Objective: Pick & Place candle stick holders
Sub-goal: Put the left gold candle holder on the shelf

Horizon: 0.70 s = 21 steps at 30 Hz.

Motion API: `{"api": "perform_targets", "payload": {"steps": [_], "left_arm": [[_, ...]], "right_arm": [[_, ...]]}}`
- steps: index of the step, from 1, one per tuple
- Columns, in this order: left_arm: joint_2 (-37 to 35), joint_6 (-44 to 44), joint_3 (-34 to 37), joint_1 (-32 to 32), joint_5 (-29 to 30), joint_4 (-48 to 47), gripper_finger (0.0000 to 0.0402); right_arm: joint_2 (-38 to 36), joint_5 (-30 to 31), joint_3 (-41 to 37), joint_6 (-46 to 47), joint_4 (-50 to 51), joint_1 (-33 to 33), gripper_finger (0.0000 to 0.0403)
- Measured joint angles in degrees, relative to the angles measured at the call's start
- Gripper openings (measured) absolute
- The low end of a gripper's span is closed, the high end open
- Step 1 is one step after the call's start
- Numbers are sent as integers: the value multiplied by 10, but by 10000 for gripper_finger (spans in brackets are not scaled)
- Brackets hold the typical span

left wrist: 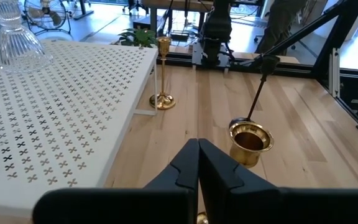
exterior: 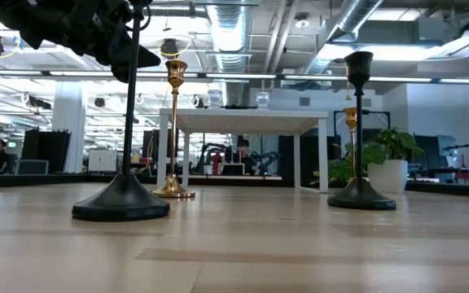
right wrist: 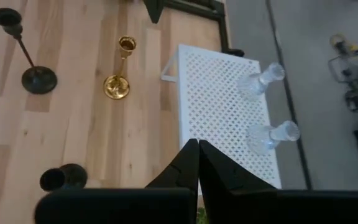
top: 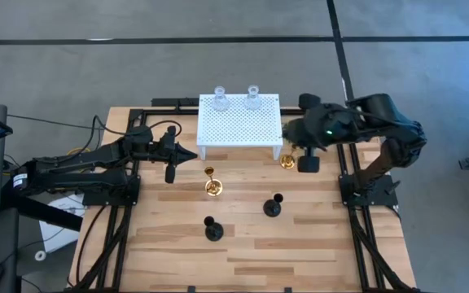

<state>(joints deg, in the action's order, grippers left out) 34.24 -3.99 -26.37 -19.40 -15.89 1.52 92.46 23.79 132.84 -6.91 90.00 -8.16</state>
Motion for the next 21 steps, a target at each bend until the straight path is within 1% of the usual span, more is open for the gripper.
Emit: {"api": "perform_targets", "payload": {"steps": [2,4,7,9,14,21], "left_arm": [[0,0,0,0,0,0,6],[0,0,0,0,0,0,7],[0,0,0,0,0,0,6],[0,0,0,0,0,0,6],[0,0,0,0,0,0,7],[0,0,0,0,0,0,6]], "right_arm": [[-25,21,-24,6,0,-9,0],[-59,39,-65,30,-9,-13,0],[-128,46,-154,54,-62,-10,0],[-183,32,-229,55,-121,-11,0],[-315,1,-446,36,-292,-12,0],[-462,1,-707,35,-455,-11,0]]}}
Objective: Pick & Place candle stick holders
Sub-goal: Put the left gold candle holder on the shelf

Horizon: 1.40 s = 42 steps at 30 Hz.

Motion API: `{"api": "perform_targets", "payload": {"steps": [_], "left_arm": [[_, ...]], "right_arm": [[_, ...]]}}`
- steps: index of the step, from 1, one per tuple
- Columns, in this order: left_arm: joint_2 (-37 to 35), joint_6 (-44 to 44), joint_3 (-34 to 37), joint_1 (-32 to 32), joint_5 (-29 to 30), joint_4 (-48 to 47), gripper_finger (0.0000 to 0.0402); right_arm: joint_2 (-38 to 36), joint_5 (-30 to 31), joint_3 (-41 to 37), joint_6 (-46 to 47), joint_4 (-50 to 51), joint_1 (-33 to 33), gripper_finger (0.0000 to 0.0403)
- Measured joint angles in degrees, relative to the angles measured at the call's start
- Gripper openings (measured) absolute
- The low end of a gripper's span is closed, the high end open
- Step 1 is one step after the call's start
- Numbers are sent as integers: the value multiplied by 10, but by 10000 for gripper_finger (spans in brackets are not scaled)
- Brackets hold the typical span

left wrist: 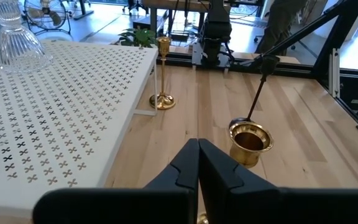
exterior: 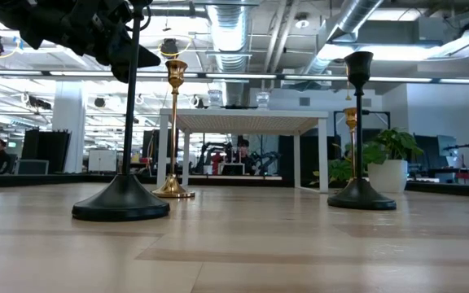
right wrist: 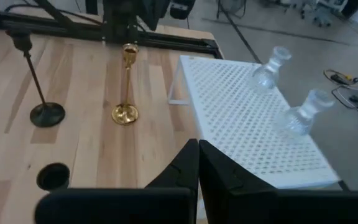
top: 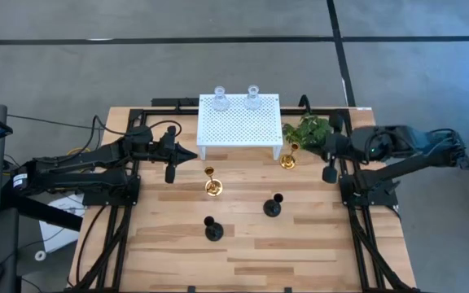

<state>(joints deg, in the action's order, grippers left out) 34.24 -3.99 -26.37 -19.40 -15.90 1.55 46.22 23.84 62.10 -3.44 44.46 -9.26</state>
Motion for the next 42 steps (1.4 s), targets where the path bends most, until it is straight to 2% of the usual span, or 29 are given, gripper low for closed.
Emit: {"api": "perform_targets", "payload": {"steps": [8,14,17,23,28,38,42], "left_arm": [[3,-17,16,1,-18,-4,4],[-12,-33,73,5,-19,-1,4],[-32,-30,104,18,-20,11,4],[-43,-31,185,59,-35,149,5],[-41,-22,256,61,-5,245,5],[-25,-10,261,75,-15,272,5],[0,-11,261,75,-13,317,5]], "right_arm": [[-124,0,-245,0,-215,0,0],[-155,1,-349,0,-332,0,0],[-156,2,-367,3,-363,0,0],[-151,2,-370,4,-395,0,0],[-150,4,-370,-4,-413,0,0],[-150,17,-386,3,-412,0,0],[-150,18,-405,5,-420,0,0]]}}
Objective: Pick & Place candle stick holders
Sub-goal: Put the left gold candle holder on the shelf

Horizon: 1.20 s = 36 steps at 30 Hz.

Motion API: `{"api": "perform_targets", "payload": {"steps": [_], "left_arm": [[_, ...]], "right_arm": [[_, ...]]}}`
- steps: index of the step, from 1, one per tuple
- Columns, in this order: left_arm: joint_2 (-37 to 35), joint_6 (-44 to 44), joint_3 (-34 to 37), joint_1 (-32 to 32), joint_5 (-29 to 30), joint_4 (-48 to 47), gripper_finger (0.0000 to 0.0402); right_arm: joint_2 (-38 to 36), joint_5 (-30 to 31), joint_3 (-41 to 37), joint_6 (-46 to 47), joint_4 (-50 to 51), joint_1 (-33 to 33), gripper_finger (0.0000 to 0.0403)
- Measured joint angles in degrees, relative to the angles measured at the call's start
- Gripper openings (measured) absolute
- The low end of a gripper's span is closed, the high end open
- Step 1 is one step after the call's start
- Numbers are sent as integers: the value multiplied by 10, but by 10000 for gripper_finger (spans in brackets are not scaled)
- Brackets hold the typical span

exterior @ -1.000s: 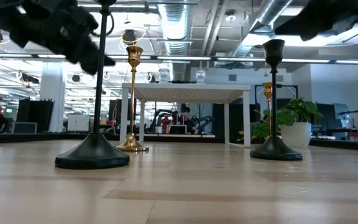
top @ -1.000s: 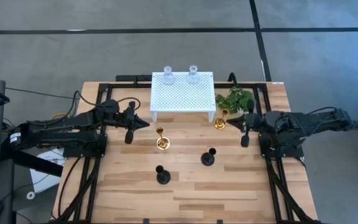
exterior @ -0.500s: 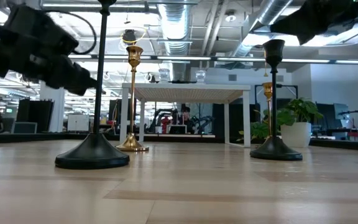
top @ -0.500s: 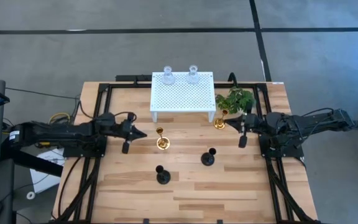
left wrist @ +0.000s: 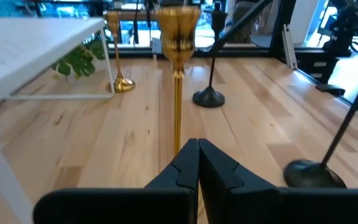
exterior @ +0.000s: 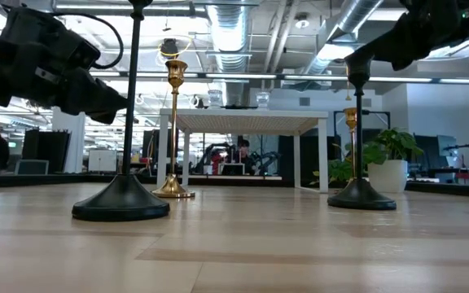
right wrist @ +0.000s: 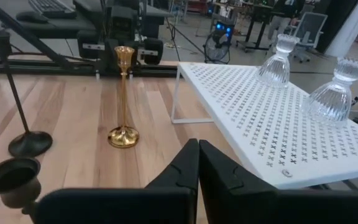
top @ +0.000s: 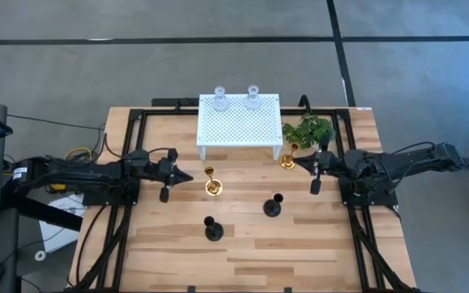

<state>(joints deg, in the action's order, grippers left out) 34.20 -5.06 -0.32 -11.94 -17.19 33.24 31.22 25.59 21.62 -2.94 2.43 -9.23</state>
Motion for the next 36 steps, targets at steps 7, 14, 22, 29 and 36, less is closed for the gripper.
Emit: {"api": "perform_targets", "payload": {"steps": [7,14,22,29,36], "left_arm": [[64,7,0,0,0,55,5],[150,11,0,0,0,153,5],[239,11,-15,3,0,193,5],[299,6,-60,30,0,198,5],[320,11,-62,33,0,196,6]], "right_arm": [[0,0,-10,0,-21,0,0],[0,0,-10,-2,-21,0,0],[0,0,-10,-5,-21,0,0],[0,0,-10,-5,-21,0,0],[0,0,-10,-5,-19,0,0]]}}
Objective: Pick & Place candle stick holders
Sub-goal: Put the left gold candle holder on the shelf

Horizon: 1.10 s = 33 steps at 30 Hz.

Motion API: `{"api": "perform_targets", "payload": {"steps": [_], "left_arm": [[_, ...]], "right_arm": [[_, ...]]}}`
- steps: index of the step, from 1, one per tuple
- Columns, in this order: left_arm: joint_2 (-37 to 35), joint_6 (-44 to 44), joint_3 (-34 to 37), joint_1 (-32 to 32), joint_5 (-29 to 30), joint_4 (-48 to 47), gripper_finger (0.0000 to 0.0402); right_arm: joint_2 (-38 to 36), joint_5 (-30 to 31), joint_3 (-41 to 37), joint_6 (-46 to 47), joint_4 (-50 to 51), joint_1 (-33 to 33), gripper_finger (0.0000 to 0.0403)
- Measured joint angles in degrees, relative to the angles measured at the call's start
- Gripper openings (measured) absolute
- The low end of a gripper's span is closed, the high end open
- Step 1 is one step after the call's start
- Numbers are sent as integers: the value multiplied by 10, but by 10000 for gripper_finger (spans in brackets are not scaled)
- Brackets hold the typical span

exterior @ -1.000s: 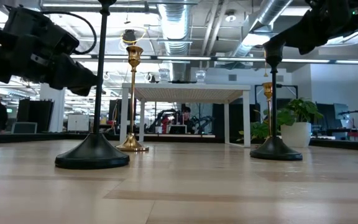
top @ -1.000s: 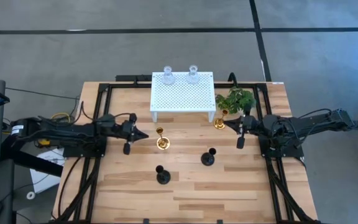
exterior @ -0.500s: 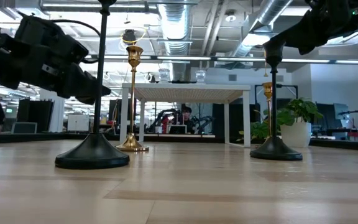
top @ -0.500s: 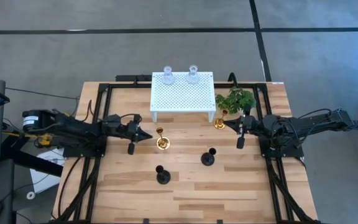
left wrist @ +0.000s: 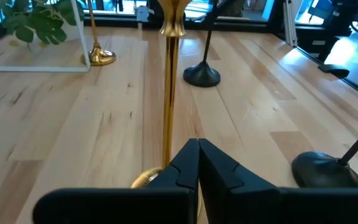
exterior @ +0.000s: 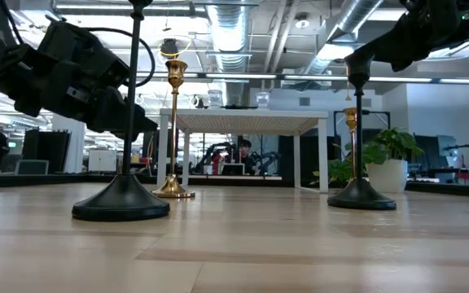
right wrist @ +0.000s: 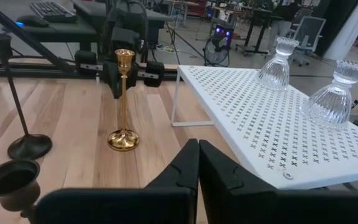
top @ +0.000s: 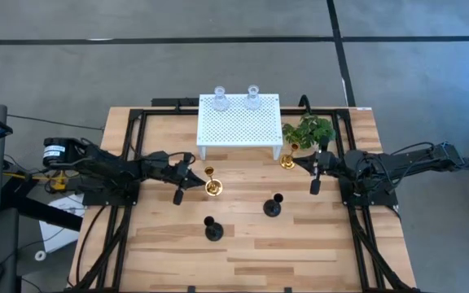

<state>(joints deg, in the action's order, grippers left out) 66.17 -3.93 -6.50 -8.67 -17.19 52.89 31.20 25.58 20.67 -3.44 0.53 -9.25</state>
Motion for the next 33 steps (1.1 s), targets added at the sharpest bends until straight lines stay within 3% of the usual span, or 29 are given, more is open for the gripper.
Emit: {"api": "perform_targets", "payload": {"steps": [15,33], "left_arm": [[23,-1,0,0,12,-2,17],[143,2,-74,0,28,2,184]], "right_arm": [[0,0,0,-1,12,0,0],[0,0,0,0,23,0,0]]}}
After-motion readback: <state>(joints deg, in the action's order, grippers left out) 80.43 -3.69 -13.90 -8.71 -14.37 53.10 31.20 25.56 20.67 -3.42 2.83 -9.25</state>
